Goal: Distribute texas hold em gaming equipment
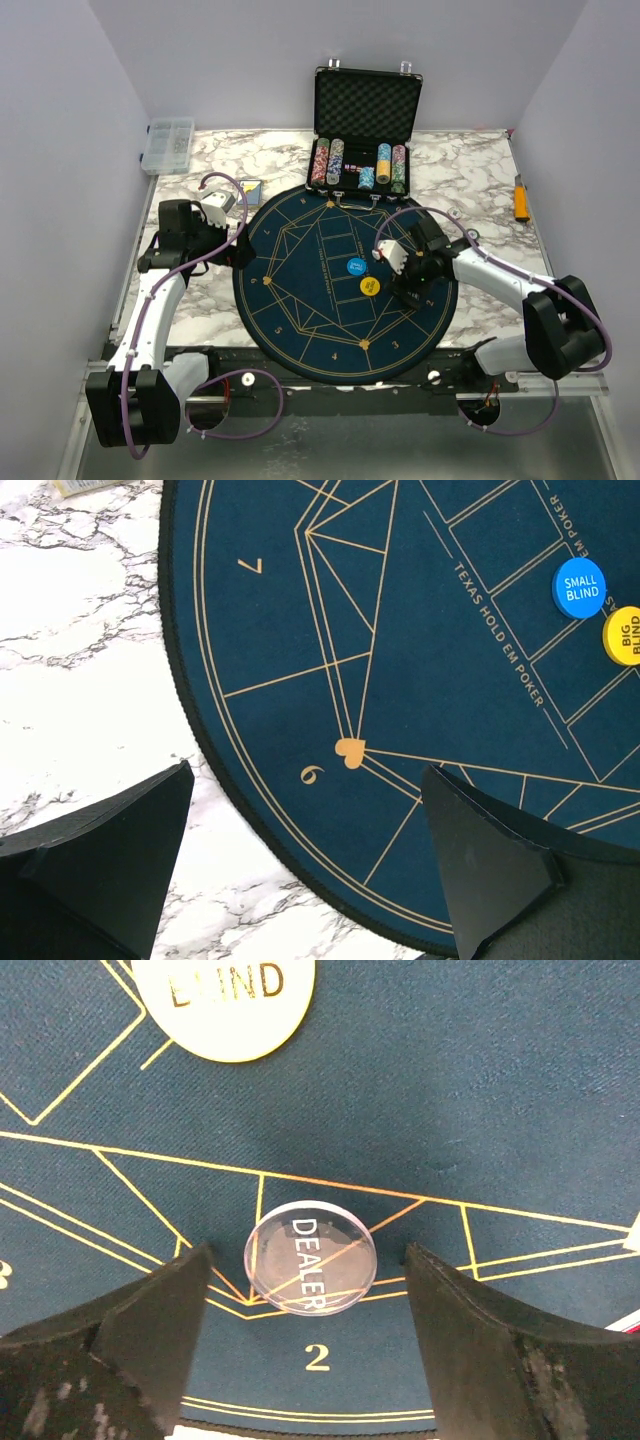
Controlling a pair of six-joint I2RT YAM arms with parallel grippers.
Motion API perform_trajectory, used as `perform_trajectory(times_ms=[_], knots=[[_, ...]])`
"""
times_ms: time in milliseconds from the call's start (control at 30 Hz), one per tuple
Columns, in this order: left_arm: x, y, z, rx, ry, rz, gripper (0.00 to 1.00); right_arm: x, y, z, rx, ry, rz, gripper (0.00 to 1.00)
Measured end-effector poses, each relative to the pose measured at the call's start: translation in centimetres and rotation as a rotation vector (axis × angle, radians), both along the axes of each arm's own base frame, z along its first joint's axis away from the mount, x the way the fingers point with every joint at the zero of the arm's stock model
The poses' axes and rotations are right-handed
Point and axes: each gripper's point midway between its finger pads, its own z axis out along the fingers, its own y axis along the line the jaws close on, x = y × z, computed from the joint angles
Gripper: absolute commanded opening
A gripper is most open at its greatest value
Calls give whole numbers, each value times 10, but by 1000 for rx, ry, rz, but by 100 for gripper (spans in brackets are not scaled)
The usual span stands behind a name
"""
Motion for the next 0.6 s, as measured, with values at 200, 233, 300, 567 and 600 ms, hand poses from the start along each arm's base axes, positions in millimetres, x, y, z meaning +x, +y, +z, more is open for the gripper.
perform_trajectory(times_ms=[200,233,300,567,600], knots=[[-1,-3,1,-9,-1,-14,98,5,10,15,47,-2,1,95],[-1,-3,1,-11,-2,-16,98,8,15,21,68,-13,2,96],[-1,-4,1,-14,-2,-20,98,16,24,33,108,-39,4,96],[-2,-5,2,-21,-2,-27,98,36,71,54,196,-94,18,96],[-2,-5,2,-21,-2,-27,98,40,78,53,200,-99,21,96]])
